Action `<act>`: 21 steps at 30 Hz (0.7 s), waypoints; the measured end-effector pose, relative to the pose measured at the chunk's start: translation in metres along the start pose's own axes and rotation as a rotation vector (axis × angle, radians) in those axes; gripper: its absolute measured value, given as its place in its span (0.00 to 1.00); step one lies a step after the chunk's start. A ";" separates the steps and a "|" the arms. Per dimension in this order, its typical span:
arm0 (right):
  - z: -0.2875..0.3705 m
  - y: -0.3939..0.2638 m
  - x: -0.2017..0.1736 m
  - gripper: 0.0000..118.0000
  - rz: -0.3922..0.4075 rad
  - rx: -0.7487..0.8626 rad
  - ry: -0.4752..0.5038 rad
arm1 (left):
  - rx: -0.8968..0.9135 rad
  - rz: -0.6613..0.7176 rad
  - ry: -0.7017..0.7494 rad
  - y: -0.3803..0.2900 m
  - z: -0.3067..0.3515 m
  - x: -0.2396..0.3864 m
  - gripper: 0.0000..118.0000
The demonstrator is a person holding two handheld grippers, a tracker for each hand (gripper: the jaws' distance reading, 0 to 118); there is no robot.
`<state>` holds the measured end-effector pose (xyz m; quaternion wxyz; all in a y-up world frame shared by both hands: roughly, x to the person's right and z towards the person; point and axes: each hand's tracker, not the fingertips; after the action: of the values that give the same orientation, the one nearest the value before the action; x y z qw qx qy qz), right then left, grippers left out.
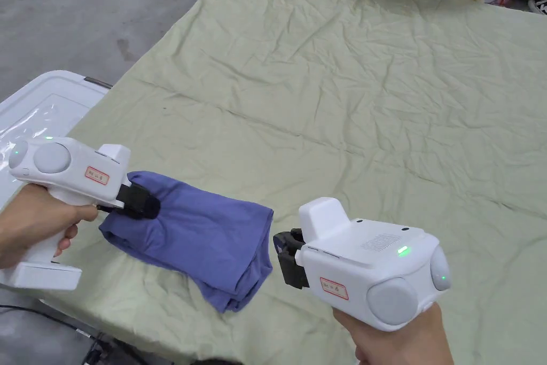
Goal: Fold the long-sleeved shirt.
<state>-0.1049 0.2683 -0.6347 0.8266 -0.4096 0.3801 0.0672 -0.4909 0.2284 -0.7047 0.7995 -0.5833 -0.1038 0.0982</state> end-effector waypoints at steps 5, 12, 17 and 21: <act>-0.007 0.001 -0.005 0.01 0.011 -0.010 0.017 | -0.002 0.041 0.056 -0.003 0.001 -0.021 0.22; 0.004 -0.008 -0.002 0.01 0.011 -0.020 0.006 | 0.064 0.007 0.206 -0.013 0.006 -0.004 0.70; 0.038 -0.014 0.006 0.01 0.009 0.020 -0.028 | 0.221 0.093 0.255 -0.025 0.041 0.023 0.70; 0.082 -0.026 0.018 0.01 -0.007 0.088 -0.089 | 0.355 0.097 0.255 -0.041 0.069 0.069 0.70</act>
<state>-0.0343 0.3074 -0.5999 0.8602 -0.3707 0.3440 0.0655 -0.4429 0.2979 -0.6415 0.8908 -0.4453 0.0453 0.0787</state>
